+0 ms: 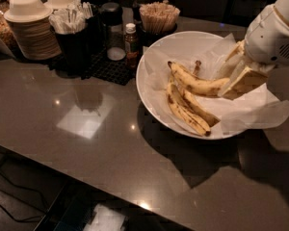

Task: Pick banana from white bowl

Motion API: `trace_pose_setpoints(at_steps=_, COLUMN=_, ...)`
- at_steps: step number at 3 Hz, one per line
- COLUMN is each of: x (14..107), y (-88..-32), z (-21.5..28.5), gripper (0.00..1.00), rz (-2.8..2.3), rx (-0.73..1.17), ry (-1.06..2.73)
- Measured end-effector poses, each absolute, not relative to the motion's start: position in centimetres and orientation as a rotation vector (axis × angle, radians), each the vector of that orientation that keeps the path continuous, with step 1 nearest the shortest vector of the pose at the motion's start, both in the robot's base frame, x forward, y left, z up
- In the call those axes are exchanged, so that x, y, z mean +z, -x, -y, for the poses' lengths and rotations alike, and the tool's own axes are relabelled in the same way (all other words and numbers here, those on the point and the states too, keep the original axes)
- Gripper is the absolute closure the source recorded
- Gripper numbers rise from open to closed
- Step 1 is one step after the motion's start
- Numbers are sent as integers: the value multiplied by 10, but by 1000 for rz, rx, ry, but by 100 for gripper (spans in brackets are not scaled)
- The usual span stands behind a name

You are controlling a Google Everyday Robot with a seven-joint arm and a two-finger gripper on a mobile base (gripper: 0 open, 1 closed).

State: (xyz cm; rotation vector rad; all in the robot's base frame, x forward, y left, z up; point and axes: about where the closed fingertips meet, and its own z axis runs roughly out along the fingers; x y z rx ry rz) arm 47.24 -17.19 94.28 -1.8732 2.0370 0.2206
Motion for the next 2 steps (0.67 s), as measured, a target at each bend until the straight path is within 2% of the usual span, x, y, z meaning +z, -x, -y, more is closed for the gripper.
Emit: trace_pose_setpoints(at_steps=2, x=993, y=-458, z=166, gripper=100, rz=-1890, rx=322, ry=1817)
